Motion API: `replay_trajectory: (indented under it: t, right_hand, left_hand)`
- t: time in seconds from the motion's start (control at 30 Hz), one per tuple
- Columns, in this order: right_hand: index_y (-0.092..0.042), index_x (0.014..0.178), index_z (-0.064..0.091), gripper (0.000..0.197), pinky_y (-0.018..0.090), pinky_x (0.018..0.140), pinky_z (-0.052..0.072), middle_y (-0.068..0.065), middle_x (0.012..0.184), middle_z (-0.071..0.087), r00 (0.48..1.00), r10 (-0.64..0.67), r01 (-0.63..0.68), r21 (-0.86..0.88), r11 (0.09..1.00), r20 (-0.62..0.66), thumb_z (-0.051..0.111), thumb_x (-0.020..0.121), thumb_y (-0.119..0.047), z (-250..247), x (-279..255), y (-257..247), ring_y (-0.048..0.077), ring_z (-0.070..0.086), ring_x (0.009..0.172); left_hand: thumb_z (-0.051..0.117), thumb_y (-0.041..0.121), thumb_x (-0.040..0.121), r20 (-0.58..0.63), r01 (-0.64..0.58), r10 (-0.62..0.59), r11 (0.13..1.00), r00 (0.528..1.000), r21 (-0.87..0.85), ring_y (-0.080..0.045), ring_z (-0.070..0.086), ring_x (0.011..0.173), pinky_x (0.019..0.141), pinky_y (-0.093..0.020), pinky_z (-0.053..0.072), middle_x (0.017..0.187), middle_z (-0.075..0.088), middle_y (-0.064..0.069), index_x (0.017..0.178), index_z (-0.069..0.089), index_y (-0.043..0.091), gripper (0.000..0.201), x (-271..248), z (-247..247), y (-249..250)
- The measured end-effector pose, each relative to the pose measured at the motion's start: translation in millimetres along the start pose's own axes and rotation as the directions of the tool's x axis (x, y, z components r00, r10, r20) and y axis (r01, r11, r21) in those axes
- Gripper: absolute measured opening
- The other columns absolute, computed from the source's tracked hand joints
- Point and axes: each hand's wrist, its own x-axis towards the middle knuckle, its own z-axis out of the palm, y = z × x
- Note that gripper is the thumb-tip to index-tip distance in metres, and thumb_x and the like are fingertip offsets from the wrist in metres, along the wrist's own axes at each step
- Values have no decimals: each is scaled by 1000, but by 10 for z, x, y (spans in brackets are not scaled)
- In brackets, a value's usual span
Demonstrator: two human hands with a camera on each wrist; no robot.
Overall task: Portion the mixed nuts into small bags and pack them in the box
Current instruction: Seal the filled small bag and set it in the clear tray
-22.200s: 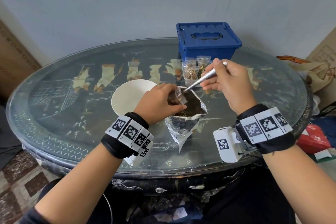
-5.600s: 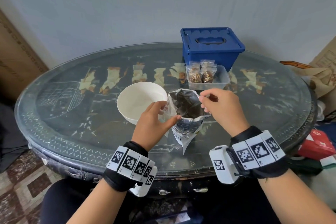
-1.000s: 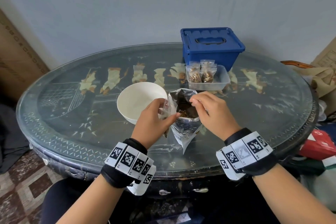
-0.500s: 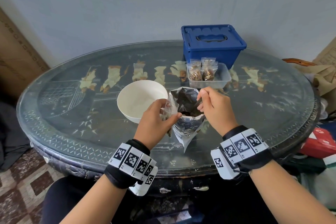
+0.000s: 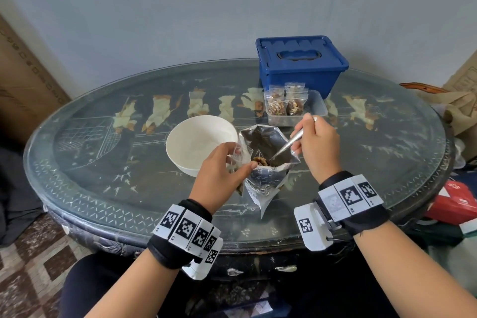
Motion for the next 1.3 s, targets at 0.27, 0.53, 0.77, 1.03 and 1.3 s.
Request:
replay_trajectory:
  t: [0.27, 0.53, 0.77, 1.03, 1.3]
  right_hand:
    - [-14, 69, 52, 38, 25, 46, 48, 6, 60, 58, 992, 86, -78, 98, 992, -87, 33, 101, -18, -178, 107, -17, 7, 55, 41]
    - [-15, 70, 51, 36, 20, 45, 49, 6, 62, 57, 987, 79, -63, 123, 990, -137, 32, 101, -17, -255, 125, -67, 6, 57, 42]
    - [-14, 71, 51, 35, 21, 44, 49, 4, 59, 58, 974, 119, -90, 152, 984, -192, 33, 101, -17, -346, 192, -110, 7, 56, 40]
    - [-15, 71, 49, 35, 21, 43, 46, 5, 61, 58, 967, 138, -83, 246, 966, -216, 34, 101, -21, -430, 267, -283, 8, 54, 40]
    - [-14, 72, 50, 34, 20, 43, 45, 4, 60, 58, 971, 137, -84, 261, 962, -194, 34, 101, -21, -396, 253, -351, 9, 56, 42]
  left_hand:
    - [69, 39, 78, 26, -19, 19, 999, 999, 29, -9, 53, 91, 66, -8, 39, 110, 58, 3, 118, 52, 12, 51, 32, -62, 3]
    - [70, 38, 77, 80, -43, 36, 995, 996, 90, -8, 51, 86, 65, -4, 38, 108, 56, 4, 120, 53, 13, 52, 87, -149, 36]
    - [70, 41, 77, 157, -87, 56, 976, 986, 200, -9, 51, 82, 65, -12, 32, 102, 53, 7, 120, 53, 14, 54, 239, -271, 124]
    - [66, 46, 79, 232, -138, 54, 922, 971, 362, -9, 47, 84, 71, -18, 32, 108, 56, 3, 120, 52, 15, 53, 439, -317, 228]
    - [65, 47, 80, 299, -200, 84, 902, 951, 383, -9, 46, 87, 74, -19, 33, 112, 56, 2, 120, 52, 15, 53, 471, -268, 364]
